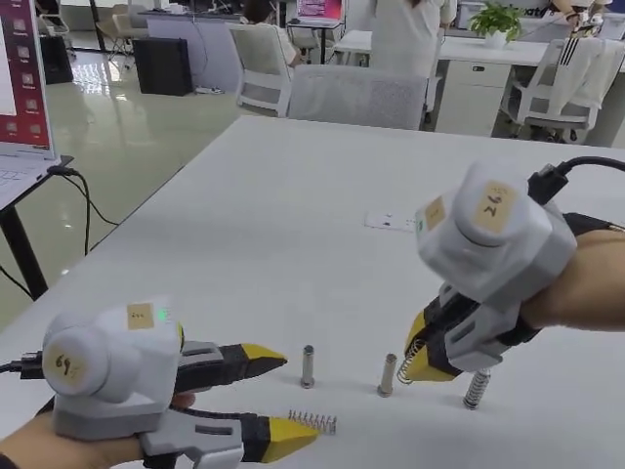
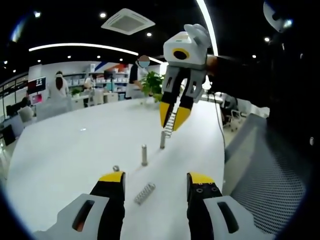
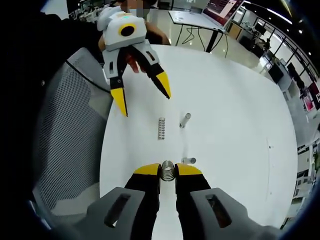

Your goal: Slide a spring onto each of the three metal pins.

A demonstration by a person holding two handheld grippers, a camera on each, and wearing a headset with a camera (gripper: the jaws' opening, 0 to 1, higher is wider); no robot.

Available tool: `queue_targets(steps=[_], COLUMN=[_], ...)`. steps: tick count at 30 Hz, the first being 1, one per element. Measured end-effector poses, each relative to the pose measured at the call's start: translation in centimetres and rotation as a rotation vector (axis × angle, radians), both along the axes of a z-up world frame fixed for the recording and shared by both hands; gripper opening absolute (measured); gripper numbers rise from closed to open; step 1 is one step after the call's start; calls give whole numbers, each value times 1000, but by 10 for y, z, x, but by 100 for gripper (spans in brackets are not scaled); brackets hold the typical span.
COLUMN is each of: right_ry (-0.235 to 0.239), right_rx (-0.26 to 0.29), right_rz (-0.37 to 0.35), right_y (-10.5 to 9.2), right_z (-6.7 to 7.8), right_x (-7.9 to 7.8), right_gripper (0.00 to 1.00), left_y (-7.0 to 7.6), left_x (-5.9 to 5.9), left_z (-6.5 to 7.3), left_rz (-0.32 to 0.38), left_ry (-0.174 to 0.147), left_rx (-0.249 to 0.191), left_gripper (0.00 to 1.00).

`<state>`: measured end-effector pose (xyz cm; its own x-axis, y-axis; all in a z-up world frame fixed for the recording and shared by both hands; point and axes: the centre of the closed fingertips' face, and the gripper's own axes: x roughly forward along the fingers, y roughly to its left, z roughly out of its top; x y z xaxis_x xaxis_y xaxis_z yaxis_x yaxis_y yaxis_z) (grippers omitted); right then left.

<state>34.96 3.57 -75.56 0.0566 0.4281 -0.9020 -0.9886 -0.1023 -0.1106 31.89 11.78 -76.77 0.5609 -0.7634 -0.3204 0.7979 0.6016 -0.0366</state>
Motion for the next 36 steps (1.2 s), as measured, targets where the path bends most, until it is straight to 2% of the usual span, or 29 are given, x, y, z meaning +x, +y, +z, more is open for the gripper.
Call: queue_targets(steps=[11,29,36], right_ry=[-19,-13,-2], right_rx=[-14,-67,-79], right_rz=[-6,1,-1], right_y=[0,8,10], right_z=[0,-21,-28], right_x=[18,43,47], right_gripper=[8,8,8], left_y=[6,6,6], left_x=[-2,-6,-7], left_z=[-3,-5,-6], left_rz=[46,64,65], left_ry=[6,8,8], left_rx=[-18,-23,-21], left_gripper=[48,49,49])
